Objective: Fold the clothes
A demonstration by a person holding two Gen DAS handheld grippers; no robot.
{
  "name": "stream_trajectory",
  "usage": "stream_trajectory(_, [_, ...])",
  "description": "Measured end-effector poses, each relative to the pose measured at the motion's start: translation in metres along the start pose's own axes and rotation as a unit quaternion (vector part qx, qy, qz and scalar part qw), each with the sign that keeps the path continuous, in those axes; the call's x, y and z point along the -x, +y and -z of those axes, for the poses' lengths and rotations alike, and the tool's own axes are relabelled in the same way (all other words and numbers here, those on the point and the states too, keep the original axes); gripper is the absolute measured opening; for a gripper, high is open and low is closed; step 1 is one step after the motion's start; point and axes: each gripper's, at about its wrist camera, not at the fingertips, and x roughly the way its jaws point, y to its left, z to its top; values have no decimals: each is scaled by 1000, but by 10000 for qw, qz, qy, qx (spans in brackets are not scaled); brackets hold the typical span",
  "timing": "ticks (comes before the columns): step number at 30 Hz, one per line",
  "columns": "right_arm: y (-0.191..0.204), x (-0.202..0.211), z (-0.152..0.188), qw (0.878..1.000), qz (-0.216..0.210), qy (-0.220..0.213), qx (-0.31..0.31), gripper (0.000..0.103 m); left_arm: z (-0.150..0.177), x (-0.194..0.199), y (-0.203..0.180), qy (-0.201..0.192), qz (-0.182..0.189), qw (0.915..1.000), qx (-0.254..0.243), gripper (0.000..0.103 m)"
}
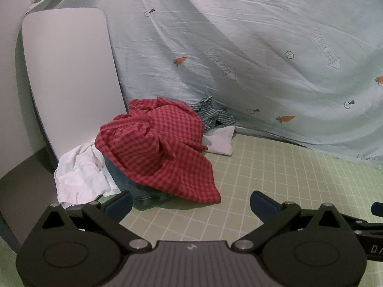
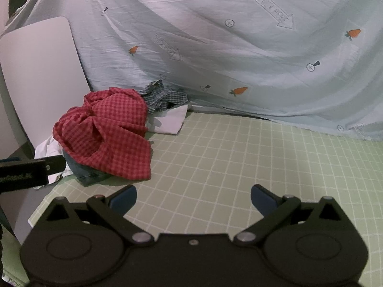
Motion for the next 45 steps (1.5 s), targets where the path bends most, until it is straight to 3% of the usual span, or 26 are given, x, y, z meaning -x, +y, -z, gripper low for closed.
stream_trajectory(26, [-1, -10, 0, 9999, 65, 100, -124, 103, -2, -11, 4, 143, 53, 9999, 3, 103])
stream_trajectory(36, [-8, -43, -12, 9994, 196, 117, -277, 103, -17, -49, 13, 395, 123, 9986, 332, 103])
stream_trajectory(45, [-2, -111, -48, 9997, 39, 224, 10, 103, -51, -112, 35, 564, -126, 9961, 673, 103])
